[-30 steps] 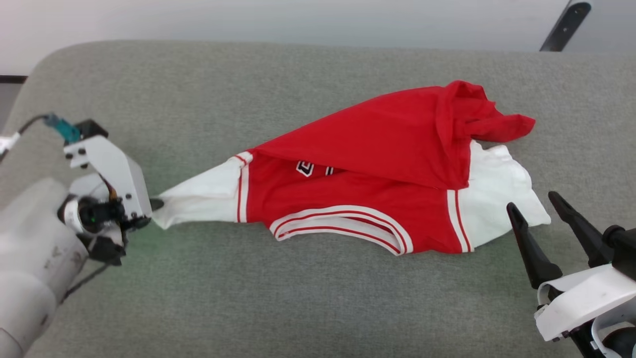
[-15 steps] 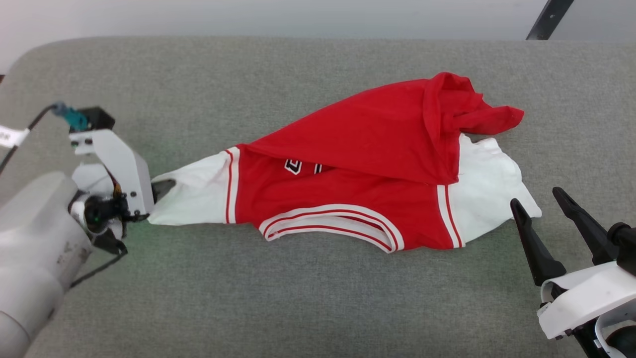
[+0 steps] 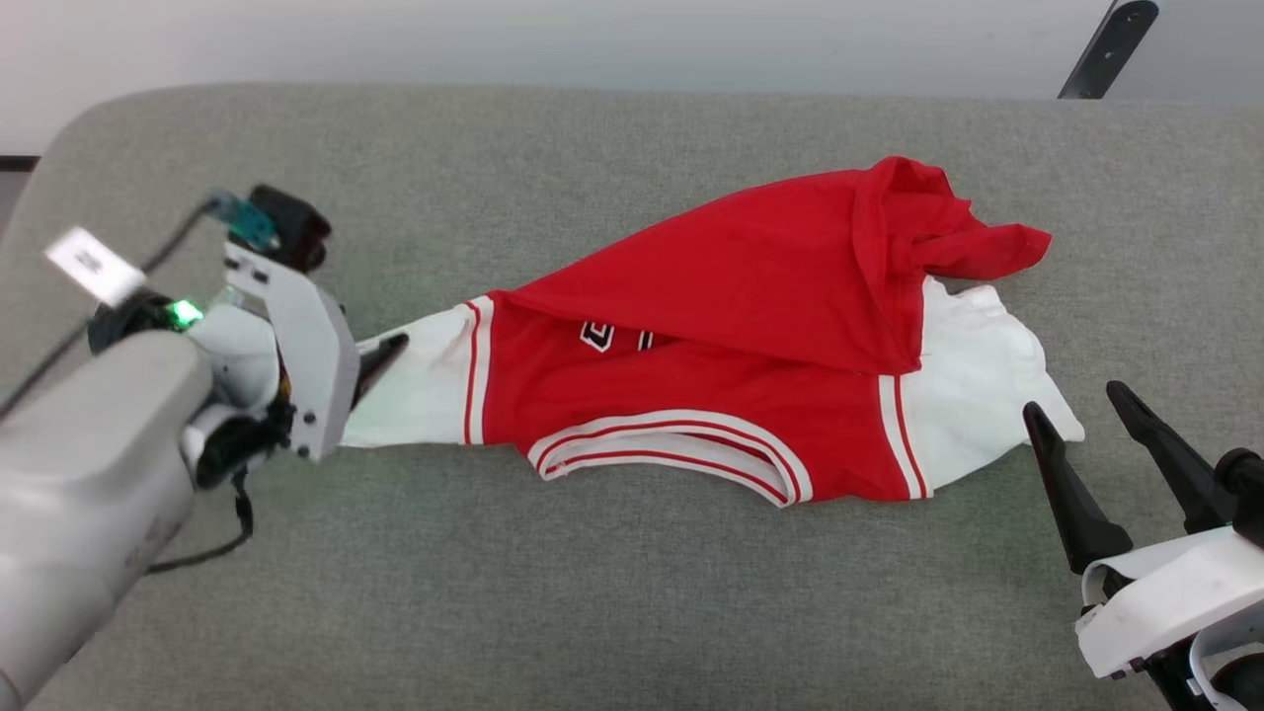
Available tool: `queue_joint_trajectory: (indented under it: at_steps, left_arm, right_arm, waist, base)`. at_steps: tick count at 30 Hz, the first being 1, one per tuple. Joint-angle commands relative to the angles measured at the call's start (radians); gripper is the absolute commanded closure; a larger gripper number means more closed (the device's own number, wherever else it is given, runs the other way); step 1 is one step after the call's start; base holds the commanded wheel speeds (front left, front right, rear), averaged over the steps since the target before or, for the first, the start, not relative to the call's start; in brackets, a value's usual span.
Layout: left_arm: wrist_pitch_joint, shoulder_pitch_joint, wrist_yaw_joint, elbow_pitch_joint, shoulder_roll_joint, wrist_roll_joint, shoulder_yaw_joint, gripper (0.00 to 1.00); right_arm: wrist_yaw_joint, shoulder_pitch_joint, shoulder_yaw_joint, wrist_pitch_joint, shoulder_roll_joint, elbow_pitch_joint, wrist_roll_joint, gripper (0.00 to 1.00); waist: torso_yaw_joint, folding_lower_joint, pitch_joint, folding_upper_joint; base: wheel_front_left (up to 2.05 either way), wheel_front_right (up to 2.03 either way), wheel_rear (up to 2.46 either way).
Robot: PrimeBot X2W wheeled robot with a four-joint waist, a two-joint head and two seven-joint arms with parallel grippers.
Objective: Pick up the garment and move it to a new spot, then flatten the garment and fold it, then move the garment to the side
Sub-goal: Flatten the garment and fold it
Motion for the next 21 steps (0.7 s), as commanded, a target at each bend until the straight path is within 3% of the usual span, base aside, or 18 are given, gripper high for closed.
queue_joint_trajectory:
  at_steps: [1,7,15,16,17,18,19,21]
  left_arm:
    - [-0.009,0.014,-0.004,-0.014,0.005,0.041,-0.005,0.00]
    - [-0.011,0.032,-0.005,-0.053,0.004,0.151,-0.011,0.00]
    - [-0.014,0.024,0.007,-0.042,-0.022,0.219,-0.014,0.01]
    - [-0.018,0.023,0.008,-0.039,-0.026,0.219,-0.013,0.23]
    - [-0.020,0.022,0.009,-0.035,-0.028,0.215,-0.010,0.55]
    - [-0.022,0.017,0.009,-0.030,-0.028,0.213,-0.007,0.73]
    - [-0.026,0.013,0.011,-0.024,-0.029,0.214,-0.005,0.97]
    - [-0.027,0.010,0.011,-0.012,-0.030,0.205,0.002,1.00]
  right_arm:
    - [-0.001,0.001,-0.002,-0.004,-0.001,0.001,0.007,0.00]
    - [-0.001,-0.012,0.002,0.000,-0.004,-0.004,0.004,0.00]
    - [-0.001,-0.021,0.006,0.000,-0.002,-0.012,0.000,0.00]
    - [-0.001,-0.022,0.005,0.001,-0.002,-0.013,-0.001,0.00]
    - [-0.001,-0.023,0.004,0.001,-0.001,-0.014,-0.001,0.00]
    - [-0.001,-0.025,0.004,0.001,-0.001,-0.014,-0.002,0.00]
    - [-0.001,-0.027,0.004,0.000,-0.001,-0.015,-0.002,0.00]
    - [-0.001,-0.027,0.004,-0.001,0.001,-0.015,-0.003,0.00]
  waist:
    - [-0.003,0.0000,0.005,-0.0001]
    - [-0.015,0.0000,0.024,-0.0001]
    - [-0.027,0.0000,0.048,-0.0001]
    - [-0.029,0.0000,0.050,-0.0001]
    - [-0.030,0.0000,0.052,-0.0001]
    - [-0.032,0.0000,0.054,-0.0001]
    - [-0.033,0.0000,0.056,-0.0001]
    - [-0.036,0.0000,0.060,-0.0001]
  base:
    - [0.00,0.00,0.00]
    - [0.00,0.00,0.00]
    - [0.00,0.00,0.00]
    - [0.00,0.00,0.00]
    - [0.00,0.00,0.00]
    - [0.00,0.00,0.00]
    - [0.00,0.00,0.00]
    - [0.00,0.00,0.00]
